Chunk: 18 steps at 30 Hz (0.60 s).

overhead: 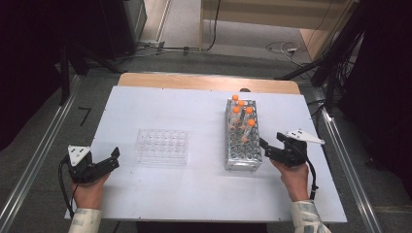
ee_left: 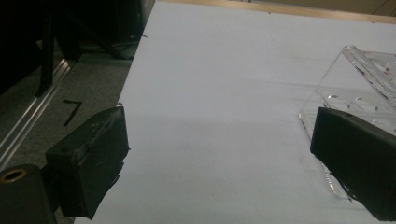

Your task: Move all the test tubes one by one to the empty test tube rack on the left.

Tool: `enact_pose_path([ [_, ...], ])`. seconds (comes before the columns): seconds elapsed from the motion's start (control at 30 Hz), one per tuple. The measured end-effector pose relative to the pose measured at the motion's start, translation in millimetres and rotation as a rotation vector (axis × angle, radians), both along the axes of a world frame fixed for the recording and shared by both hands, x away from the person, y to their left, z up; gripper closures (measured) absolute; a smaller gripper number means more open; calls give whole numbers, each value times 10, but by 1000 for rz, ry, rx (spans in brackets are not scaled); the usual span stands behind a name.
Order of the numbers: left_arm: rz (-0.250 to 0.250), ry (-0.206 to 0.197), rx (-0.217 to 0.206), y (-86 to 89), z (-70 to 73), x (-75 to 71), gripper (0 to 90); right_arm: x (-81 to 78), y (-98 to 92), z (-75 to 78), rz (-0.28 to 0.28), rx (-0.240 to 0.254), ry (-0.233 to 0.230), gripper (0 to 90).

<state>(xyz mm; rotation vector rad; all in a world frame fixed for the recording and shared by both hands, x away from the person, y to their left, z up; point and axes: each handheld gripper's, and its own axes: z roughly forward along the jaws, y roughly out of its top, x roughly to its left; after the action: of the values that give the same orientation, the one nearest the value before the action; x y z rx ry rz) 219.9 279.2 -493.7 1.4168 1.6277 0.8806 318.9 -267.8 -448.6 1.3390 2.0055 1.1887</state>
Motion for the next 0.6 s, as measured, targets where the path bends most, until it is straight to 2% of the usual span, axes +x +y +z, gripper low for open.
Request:
enact_pose_path([
  [0.2, -5, 2, 2, -16, -1, 2, 45, 96, 152, 6, 52, -3, -20, 311],
  [0.43, -3, 2, -2, -11, 0, 4, 45, 201, 225, 16, 123, 4, -33, 414],
  [0.6, -2, 4, -3, 4, -3, 4, 45, 260, 275, -1, 153, 1, -36, 501],
])
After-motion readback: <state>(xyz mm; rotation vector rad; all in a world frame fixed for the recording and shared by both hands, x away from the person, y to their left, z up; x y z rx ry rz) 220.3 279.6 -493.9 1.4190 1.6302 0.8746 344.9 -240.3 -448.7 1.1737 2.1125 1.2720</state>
